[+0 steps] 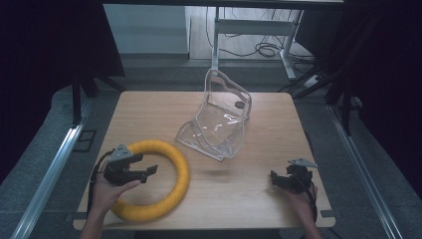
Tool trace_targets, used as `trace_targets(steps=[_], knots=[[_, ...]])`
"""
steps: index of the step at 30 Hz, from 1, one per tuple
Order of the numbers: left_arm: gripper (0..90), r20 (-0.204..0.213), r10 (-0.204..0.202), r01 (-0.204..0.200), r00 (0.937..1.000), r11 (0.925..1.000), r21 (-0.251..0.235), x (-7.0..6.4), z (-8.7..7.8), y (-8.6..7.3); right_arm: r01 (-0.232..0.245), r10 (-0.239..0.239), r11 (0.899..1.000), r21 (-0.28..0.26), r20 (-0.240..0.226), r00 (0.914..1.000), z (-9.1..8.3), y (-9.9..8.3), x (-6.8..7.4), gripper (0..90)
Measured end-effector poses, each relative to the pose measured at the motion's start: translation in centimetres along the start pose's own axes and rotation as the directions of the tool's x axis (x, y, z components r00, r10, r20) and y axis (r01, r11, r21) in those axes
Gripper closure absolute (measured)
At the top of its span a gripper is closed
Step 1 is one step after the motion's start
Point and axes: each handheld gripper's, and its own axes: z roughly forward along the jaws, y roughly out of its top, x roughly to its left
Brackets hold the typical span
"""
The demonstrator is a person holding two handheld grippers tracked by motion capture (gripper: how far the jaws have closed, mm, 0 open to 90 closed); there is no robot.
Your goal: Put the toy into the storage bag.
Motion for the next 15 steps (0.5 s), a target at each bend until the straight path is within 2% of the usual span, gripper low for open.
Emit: trace_targets(steps=[9,12,15], knots=[[31.1,0.065,0.054,-0.056,0.9964,0.9978,0.036,0.1,-2.1,0.5,0.006,-0.006,1.0,-0.001,-0.005,1.0,0.0,0.0,-0.1,7.7],[31.8,0.113,0.097,-0.106,0.9888,0.9915,0.076,-0.4,-2.4,0.2,0.006,-0.006,1.0,-0.001,-0.005,1.0,0.0,0.0,-0.1,7.9],[31.3,0.152,0.159,-0.18,0.9754,0.9749,0.131,-1.3,-2.4,-0.2,0.005,-0.005,1.0,-0.003,-0.005,1.0,0.0,0.0,-0.1,8.6]])
